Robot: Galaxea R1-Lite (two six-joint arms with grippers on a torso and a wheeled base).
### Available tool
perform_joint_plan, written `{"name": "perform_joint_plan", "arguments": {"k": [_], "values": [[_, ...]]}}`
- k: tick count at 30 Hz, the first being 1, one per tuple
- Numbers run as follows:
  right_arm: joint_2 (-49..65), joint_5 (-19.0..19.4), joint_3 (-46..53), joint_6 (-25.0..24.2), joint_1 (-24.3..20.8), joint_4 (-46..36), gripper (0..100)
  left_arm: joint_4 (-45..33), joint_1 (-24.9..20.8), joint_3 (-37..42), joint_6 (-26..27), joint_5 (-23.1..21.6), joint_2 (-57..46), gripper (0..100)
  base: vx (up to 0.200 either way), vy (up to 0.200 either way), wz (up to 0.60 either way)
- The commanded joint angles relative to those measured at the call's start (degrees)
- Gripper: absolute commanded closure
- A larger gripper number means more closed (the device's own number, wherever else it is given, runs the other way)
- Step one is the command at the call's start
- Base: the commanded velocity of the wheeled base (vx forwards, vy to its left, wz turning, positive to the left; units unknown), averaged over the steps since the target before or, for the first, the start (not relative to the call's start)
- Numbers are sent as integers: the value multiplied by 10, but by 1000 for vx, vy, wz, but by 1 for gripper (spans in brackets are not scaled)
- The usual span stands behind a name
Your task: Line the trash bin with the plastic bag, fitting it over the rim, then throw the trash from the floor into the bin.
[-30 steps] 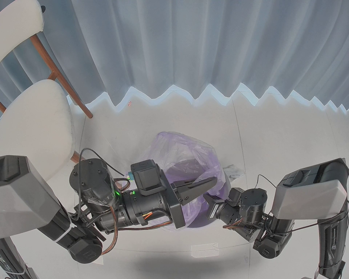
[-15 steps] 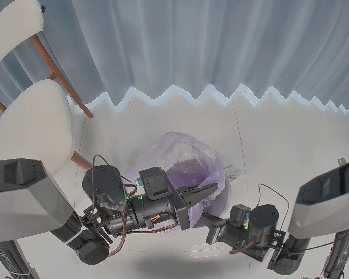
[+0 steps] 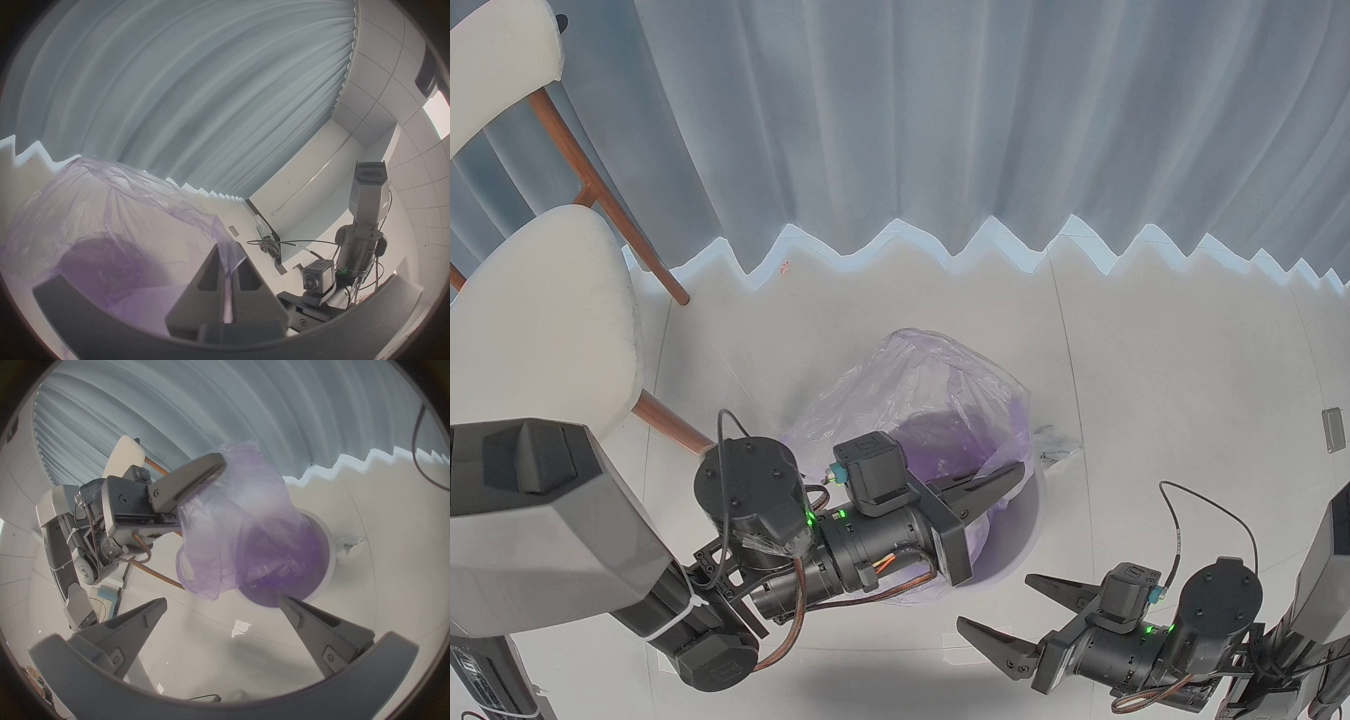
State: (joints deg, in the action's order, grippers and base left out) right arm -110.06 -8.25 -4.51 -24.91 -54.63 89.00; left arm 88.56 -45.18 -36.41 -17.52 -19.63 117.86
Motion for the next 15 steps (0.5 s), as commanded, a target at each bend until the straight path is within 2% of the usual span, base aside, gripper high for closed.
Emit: {"name": "perform_joint_plan", "arguments": {"k": [1, 4, 10, 13, 15], "values": [[0, -4, -16, 4, -12, 10, 0, 0, -13, -1, -1, 6, 9, 100, 0, 0, 0], [-22, -36, -55, 5, -13, 10, 0, 0, -13, -1, 0, 6, 10, 100, 0, 0, 0], [-63, -49, -96, 5, -13, 10, 0, 0, -22, -1, 1, 6, 9, 100, 0, 0, 0], [-82, -81, -116, 4, -11, 10, 0, 0, -22, -1, 2, 6, 8, 100, 0, 0, 0], [-82, -89, -120, 4, -9, 10, 0, 0, -22, -1, 2, 6, 7, 100, 0, 0, 0]]}}
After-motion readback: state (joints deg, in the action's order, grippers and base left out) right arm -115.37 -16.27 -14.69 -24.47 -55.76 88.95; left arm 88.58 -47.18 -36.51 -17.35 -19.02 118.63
